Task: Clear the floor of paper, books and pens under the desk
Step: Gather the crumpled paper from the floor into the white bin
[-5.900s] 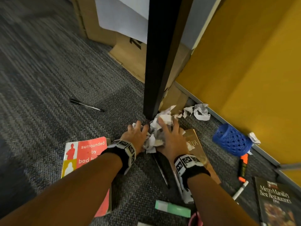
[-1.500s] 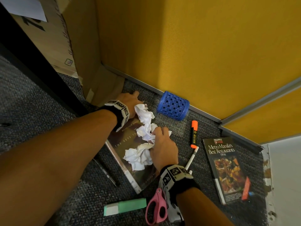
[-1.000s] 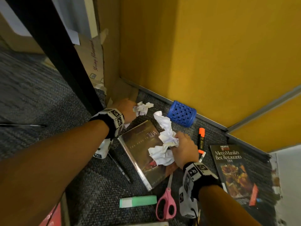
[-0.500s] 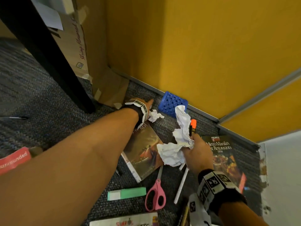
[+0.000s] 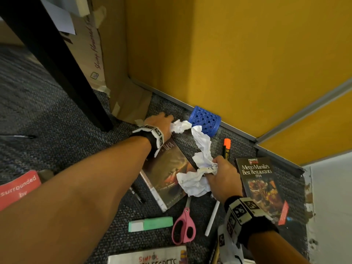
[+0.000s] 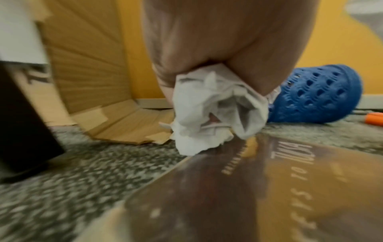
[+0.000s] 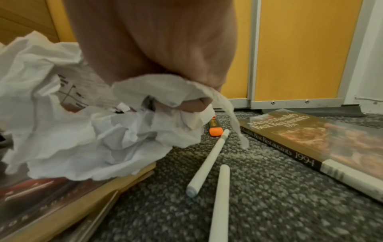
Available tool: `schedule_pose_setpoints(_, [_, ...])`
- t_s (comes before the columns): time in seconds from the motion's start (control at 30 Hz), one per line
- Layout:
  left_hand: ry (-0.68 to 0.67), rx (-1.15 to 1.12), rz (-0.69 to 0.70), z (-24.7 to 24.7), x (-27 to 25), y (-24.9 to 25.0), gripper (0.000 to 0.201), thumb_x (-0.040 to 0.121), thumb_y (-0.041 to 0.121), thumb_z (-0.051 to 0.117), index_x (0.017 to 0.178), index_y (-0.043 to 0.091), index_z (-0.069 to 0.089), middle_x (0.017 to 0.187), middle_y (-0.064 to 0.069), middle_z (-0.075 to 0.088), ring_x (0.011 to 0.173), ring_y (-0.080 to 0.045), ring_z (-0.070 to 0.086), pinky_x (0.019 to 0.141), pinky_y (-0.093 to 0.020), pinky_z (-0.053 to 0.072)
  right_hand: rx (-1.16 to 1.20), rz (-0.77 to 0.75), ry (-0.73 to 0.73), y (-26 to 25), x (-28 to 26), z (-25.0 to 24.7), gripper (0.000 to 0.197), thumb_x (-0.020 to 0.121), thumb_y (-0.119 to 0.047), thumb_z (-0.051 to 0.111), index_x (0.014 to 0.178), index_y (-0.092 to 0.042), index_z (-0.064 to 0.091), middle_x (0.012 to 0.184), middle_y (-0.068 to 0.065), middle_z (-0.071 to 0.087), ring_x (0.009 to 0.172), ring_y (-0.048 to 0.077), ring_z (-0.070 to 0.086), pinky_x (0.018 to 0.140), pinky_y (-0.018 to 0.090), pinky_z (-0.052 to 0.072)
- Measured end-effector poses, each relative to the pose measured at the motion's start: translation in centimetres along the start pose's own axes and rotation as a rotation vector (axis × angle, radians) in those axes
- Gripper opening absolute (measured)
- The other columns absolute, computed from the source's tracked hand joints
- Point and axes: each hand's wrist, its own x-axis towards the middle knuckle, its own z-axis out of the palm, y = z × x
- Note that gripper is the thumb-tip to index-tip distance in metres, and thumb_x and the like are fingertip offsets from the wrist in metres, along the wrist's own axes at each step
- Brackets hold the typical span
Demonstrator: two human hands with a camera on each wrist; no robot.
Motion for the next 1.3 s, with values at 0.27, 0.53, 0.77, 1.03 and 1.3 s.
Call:
schedule_pose_setpoints(0.27, [0.033,0.073,-0.144,-0.2,-1.7,-6.1,0.044,0.092,0.027,0.06,0.133,0.018,0.046,0.142,-0.011,0.038,0.118,-0.038,0.054,0.088,-0.043,0.048,-0.033,-0.031,-0.004,-1.2,0.0,-0.3,0.028,0.083,-0.023,0.068,0.107,-0.014,0.057,0.108,0.01,0.065,0.097,0.035,0.062,0.076,0.04,0.05])
schedule_pose_setpoints(0.53, [0.146,0.019,-0.101,1.3,-3.2,-5.8,0.048,0.082,0.02,0.068,0.126,0.016,0.049,0.132,-0.007,0.048,0.112,-0.035,0.058,0.083,-0.04,0.049,-0.043,-0.075,-0.042,-2.3,-0.1,0.1,0.03,0.082,-0.018,0.068,0.109,-0.014,0.055,0.112,0.009,0.063,0.101,0.031,0.061,0.078,0.036,0.047])
schedule_pose_setpoints(0.77, [0.127,-0.095,-0.194,0.0,-5.6,-6.0,0.044,0.083,0.022,0.064,0.126,0.018,0.053,0.131,-0.008,0.052,0.115,-0.038,0.057,0.09,-0.045,0.05,-0.03,-0.069,-0.035,-2.2,-0.1,-1.5,0.033,0.083,-0.021,0.069,0.113,-0.014,0.056,0.113,0.012,0.064,0.101,0.034,0.062,0.079,0.04,0.051])
schedule_pose_setpoints(1.03, [-0.021,-0.137,-0.214,-3.8,-18.3,-2.0,0.045,0.085,0.021,0.06,0.129,0.022,0.049,0.13,-0.007,0.05,0.112,-0.035,0.058,0.088,-0.042,0.048,0.146,0.099,-0.05,-3.3,-6.1,-10.1,0.032,0.084,-0.024,0.07,0.111,-0.011,0.058,0.108,0.015,0.068,0.097,0.034,0.063,0.069,0.03,0.037])
schedule_pose_setpoints(1.3, [-0.282,-0.093,-0.156,-7.7,-30.0,3.1,0.05,0.086,0.022,0.057,0.134,0.021,0.044,0.135,-0.004,0.046,0.117,-0.033,0.058,0.093,-0.043,0.05,0.207,0.256,-0.075,-5.6,-19.0,-17.6,0.033,0.082,-0.021,0.07,0.111,-0.012,0.057,0.111,0.016,0.068,0.102,0.036,0.063,0.083,0.041,0.05])
